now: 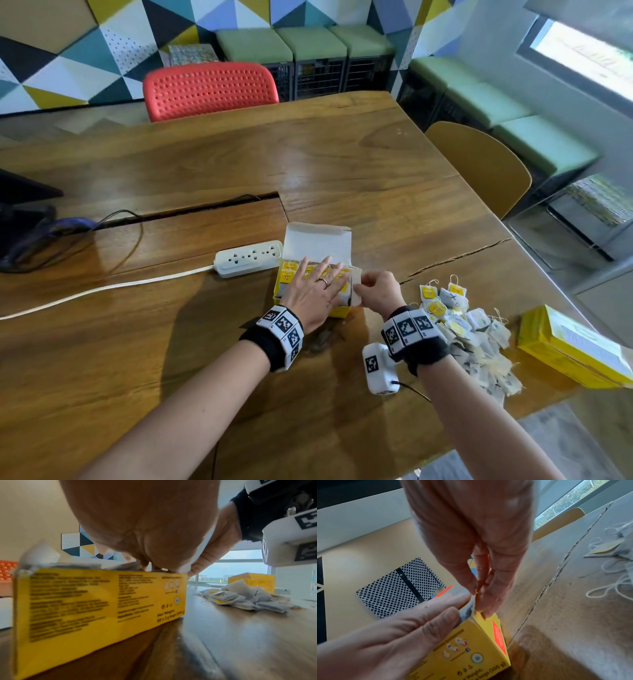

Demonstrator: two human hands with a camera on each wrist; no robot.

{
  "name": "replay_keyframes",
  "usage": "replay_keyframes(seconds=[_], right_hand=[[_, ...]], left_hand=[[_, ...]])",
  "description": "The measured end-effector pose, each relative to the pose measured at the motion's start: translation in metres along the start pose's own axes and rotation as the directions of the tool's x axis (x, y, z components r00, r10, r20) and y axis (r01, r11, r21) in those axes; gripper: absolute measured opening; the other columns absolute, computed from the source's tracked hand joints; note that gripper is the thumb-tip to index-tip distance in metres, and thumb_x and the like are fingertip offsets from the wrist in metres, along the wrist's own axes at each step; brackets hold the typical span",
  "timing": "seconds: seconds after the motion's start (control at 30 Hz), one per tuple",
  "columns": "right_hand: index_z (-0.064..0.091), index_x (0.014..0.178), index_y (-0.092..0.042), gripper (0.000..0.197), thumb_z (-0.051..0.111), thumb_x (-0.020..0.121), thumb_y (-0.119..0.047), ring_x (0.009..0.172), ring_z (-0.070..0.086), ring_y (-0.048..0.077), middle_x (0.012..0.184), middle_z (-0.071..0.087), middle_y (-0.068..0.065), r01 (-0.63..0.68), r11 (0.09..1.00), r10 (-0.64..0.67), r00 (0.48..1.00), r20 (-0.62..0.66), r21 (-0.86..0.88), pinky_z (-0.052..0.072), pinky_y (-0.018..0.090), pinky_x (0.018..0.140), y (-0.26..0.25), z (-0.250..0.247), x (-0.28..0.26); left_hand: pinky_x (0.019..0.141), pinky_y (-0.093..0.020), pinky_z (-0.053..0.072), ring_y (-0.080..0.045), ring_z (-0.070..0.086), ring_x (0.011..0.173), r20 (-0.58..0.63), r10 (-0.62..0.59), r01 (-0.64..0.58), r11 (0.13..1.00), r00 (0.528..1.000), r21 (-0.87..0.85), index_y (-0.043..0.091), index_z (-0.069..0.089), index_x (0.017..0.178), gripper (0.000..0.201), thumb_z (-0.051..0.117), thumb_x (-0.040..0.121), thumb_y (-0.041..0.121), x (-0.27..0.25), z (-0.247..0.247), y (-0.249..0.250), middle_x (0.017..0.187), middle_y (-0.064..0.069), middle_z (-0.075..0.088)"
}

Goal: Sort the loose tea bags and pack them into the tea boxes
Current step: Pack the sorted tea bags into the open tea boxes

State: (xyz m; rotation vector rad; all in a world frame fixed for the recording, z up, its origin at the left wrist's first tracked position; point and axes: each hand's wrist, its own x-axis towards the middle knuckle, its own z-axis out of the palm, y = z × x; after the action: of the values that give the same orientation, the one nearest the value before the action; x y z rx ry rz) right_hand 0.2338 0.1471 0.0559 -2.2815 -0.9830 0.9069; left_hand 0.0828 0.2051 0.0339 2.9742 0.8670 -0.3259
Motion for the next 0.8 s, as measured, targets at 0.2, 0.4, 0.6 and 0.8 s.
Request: replay_keyframes(seconds=[0.2,0.4,0.6,0.8], right_hand=[[0.059,0.062,-0.017,0.023,0.062,0.084,-0.012,0.077,0.07,0.028,0.068,0.064,0.004,0.003,1.0,-0.003,1.0,0.0,-0.007,0.058,0.044,0.079,0.003,0.001,0.002],[0.068,0.082,-0.014,0.01,0.062,0.089,-0.015,0.074,0.069,0.023,0.077,0.067,0.004,-0.005,0.992,0.003,1.0,0.018,0.127,0.059,0.039,0.076,0.006,0.003,0.002],[0.065,0.109,-0.012,0.019,0.05,0.097,-0.014,0.074,0.067,0.016,0.096,0.067,0.001,-0.011,0.926,0.025,0.999,-0.032,0.378,0.052,0.028,0.058,0.011,0.002,0.001],[0.052,0.136,-0.02,0.042,0.048,0.095,-0.012,0.09,0.063,0.013,0.122,0.062,0.0,0.056,0.958,-0.07,0.997,0.04,0.28,0.056,0.042,0.086,0.01,0.009,0.007]], left_hand=[[0.117,-0.057,-0.002,-0.024,-0.008,0.148,-0.034,-0.058,0.056,0.998,0.998,-0.043,0.021,0.006,0.153,0.058,0.012,0.102,0.047,0.006,0.001,0.011,0.161,0.001,0.005],[0.118,-0.054,-0.005,-0.021,-0.01,0.148,-0.015,-0.06,0.058,0.992,0.998,-0.116,0.023,0.0,0.153,0.058,0.008,0.101,0.048,0.004,0.002,0.006,0.161,0.002,-0.004],[0.117,-0.048,0.021,-0.018,0.026,0.143,-0.358,-0.549,0.177,0.696,0.755,-0.696,0.017,0.035,0.146,0.046,0.038,0.102,0.029,-0.02,0.003,-0.034,0.154,-0.002,0.032],[0.115,-0.036,0.026,-0.02,0.03,0.142,0.139,-0.504,0.329,0.312,0.853,-0.891,0.019,0.013,0.153,0.056,0.035,0.103,0.017,-0.026,0.008,-0.077,0.156,-0.001,0.028]])
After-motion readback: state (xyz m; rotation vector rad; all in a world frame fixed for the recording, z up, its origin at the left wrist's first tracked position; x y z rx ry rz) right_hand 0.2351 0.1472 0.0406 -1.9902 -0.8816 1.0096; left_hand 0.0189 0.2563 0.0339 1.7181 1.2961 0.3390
